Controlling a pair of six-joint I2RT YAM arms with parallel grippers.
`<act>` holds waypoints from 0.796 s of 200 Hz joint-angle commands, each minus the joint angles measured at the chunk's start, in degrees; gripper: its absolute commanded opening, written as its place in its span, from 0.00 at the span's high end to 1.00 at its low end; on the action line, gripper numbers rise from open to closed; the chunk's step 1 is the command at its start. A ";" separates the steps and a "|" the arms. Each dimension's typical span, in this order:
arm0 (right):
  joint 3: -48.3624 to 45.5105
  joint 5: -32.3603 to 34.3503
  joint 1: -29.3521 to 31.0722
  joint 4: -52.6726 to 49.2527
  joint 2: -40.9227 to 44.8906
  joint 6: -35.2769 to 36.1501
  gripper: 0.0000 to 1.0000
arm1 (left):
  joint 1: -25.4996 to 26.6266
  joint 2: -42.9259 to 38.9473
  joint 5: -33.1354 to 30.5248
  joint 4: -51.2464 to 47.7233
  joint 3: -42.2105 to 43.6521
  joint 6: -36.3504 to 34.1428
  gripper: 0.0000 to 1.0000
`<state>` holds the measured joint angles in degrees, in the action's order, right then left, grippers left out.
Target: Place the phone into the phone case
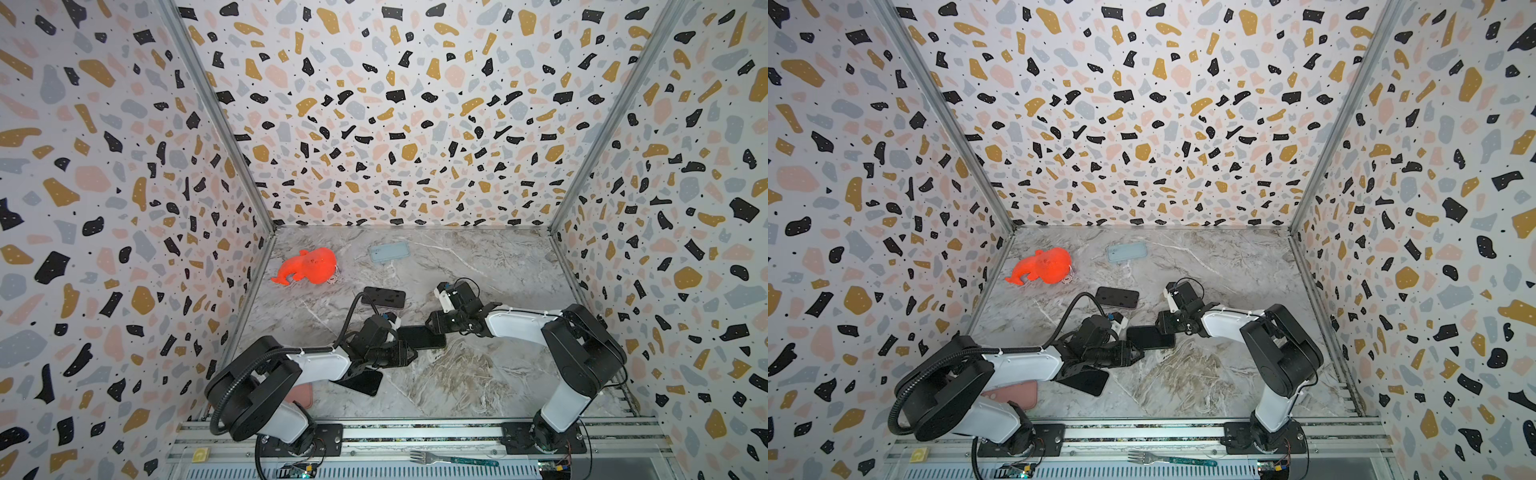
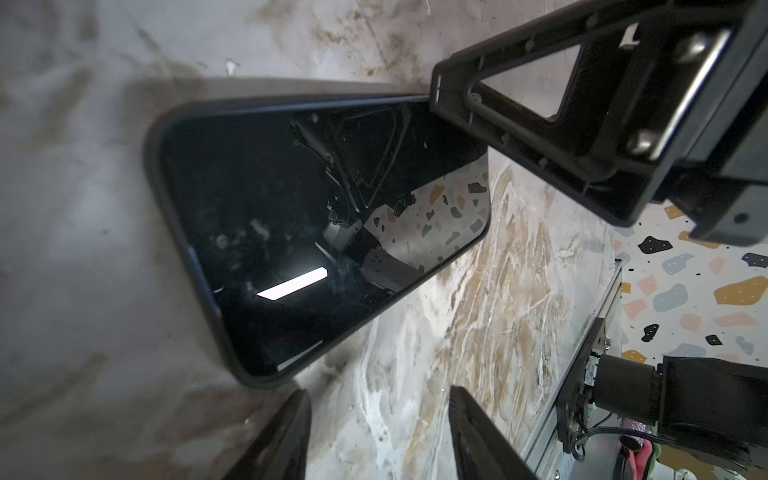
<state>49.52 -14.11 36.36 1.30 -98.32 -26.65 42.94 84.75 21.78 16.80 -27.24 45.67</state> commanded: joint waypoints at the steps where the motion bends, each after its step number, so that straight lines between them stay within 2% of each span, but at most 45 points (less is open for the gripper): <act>1: 0.39 -2.69 0.47 -1.34 1.34 1.24 0.49 | 0.22 1.57 -0.36 0.64 -1.55 -1.38 0.45; 93: -9.33 -5.89 3.66 1.81 9.68 -0.48 0.59 | -0.07 4.68 -0.56 0.44 -5.04 -1.88 0.49; 159: -18.09 -7.42 6.65 8.11 14.99 -5.55 0.66 | -0.07 5.84 -0.62 1.78 -5.46 -1.31 0.50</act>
<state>33.95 -18.87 41.43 5.54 -85.41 -29.17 42.85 89.60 21.56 16.82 -31.68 44.60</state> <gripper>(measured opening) 0.345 0.500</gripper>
